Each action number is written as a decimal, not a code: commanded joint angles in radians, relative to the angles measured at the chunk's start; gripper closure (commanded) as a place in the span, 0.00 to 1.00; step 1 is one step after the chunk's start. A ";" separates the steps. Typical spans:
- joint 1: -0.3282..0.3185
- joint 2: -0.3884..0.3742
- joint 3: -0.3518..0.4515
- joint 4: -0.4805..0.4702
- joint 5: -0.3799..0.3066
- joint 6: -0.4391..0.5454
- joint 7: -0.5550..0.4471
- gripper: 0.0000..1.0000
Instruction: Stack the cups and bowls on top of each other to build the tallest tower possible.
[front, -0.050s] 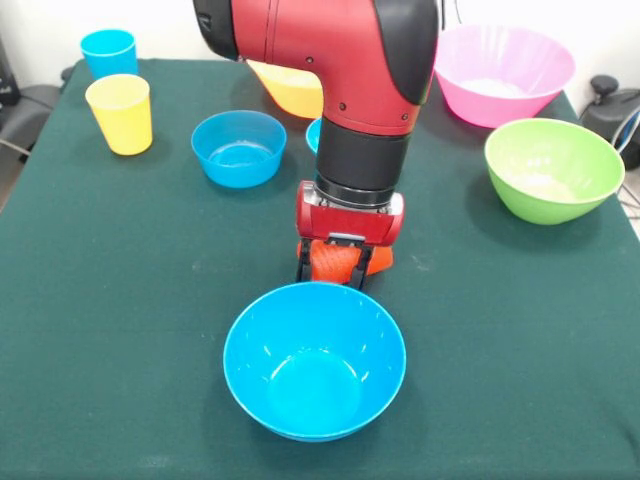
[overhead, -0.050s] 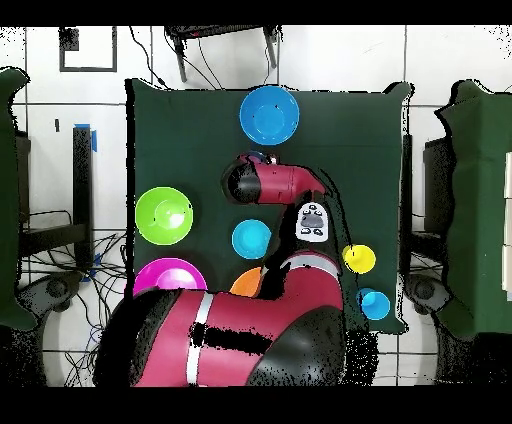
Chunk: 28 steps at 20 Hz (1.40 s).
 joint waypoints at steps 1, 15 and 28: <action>0.015 0.039 0.094 0.020 -0.030 0.028 0.072 0.00; 0.009 0.033 0.106 0.019 -0.033 0.046 0.054 1.00; 0.021 0.029 0.095 0.020 -0.026 0.070 0.060 0.00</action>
